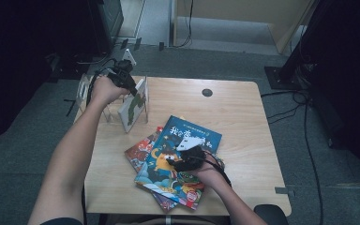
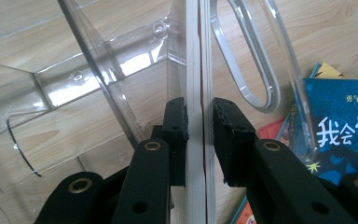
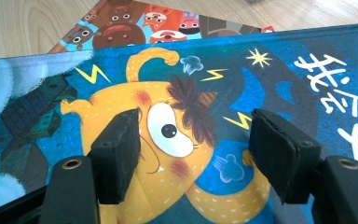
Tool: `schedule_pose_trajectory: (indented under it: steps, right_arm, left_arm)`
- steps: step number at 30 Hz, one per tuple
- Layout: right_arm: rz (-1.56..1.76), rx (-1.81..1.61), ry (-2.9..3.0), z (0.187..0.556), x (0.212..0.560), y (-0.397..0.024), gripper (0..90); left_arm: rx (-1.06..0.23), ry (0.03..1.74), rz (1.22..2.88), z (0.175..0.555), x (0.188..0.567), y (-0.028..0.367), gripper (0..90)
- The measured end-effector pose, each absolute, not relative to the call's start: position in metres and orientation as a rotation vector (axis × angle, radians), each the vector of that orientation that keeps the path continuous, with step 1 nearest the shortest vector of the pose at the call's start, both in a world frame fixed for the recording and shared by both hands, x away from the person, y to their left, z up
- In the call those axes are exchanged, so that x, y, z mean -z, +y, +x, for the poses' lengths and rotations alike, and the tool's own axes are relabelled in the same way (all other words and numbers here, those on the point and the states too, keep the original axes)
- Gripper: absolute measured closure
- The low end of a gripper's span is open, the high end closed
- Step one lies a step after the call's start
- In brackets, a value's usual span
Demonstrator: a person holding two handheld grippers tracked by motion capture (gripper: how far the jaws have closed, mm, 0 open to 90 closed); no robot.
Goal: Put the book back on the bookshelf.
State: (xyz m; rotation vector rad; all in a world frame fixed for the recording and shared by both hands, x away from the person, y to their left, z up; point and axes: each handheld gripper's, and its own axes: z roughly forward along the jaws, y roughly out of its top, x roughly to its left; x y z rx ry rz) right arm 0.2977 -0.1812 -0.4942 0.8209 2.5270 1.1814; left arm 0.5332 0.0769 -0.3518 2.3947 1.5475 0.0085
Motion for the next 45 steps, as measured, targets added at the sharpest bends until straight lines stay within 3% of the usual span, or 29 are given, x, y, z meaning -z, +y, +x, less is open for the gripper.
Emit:
schedule_pose_trajectory:
  steps: [20,36,45]
  right_arm:
    - [0.839,-1.181,2.519,0.298,0.494,-0.182,36.8]
    - [0.861,-1.199,2.517,0.299,0.494,-0.184,39.1]
    - [0.905,-1.218,2.522,0.303,0.491,-0.194,45.5]
  left_arm:
    - [-0.078,1.442,2.328,0.507,0.316,0.097,63.0]
    - [-0.038,1.341,2.285,0.474,0.322,0.104,58.6]
    - [-0.087,1.271,2.281,0.444,0.331,0.102,57.7]
